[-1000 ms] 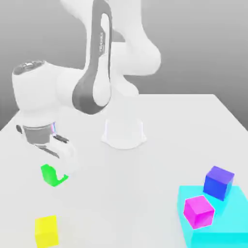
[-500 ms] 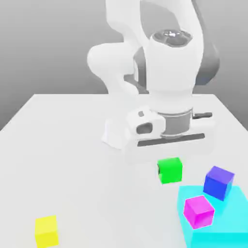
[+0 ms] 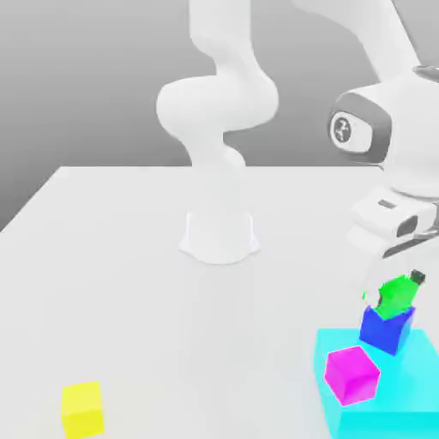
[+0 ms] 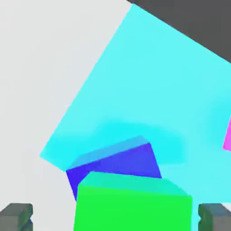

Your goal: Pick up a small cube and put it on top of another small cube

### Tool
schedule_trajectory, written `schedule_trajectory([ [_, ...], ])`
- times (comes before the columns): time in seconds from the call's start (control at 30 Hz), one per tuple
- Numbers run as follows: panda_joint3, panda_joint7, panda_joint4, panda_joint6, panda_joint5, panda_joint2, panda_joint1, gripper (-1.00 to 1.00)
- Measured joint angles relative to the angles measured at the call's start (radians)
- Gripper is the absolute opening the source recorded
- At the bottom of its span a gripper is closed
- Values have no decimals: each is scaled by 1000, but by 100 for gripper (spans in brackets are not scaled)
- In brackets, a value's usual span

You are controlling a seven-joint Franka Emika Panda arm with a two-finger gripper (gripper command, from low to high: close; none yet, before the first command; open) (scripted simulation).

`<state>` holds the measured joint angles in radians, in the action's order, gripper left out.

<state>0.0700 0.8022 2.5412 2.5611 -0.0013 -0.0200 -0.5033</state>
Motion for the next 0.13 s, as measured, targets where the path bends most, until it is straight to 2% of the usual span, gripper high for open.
schedule_trajectory([
  [0.13,-7,-4,-25,-117,6,92,5,100],
])
